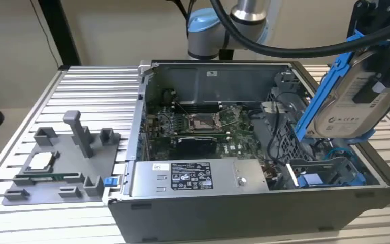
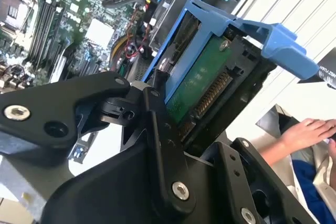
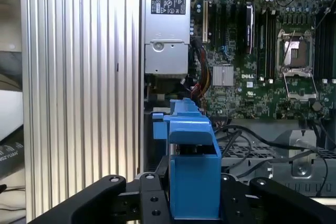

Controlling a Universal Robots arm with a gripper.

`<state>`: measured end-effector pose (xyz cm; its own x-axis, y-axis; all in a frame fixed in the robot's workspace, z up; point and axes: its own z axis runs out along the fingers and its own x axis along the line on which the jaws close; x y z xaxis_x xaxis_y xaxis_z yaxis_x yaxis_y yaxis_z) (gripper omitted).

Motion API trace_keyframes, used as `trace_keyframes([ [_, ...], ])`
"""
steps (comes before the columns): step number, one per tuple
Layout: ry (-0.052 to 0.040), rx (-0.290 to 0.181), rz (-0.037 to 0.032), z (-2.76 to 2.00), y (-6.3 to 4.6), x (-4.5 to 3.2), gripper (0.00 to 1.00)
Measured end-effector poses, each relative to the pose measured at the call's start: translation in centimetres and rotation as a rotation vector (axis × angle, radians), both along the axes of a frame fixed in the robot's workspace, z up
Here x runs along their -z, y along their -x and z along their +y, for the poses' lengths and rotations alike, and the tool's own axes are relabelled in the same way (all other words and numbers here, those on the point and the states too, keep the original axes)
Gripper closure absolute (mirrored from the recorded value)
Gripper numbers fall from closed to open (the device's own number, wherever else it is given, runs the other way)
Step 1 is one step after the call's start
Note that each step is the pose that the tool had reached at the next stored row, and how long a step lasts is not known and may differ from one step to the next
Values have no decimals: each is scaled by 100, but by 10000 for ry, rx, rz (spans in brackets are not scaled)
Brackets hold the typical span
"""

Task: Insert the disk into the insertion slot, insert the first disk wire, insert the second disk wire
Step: 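Insert the disk into the insertion slot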

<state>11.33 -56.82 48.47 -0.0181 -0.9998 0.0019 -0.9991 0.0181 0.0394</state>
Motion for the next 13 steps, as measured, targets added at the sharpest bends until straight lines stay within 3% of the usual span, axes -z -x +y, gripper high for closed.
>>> trace_keyframes([
  [13,-17,0,0,-30,-244,219,100],
])
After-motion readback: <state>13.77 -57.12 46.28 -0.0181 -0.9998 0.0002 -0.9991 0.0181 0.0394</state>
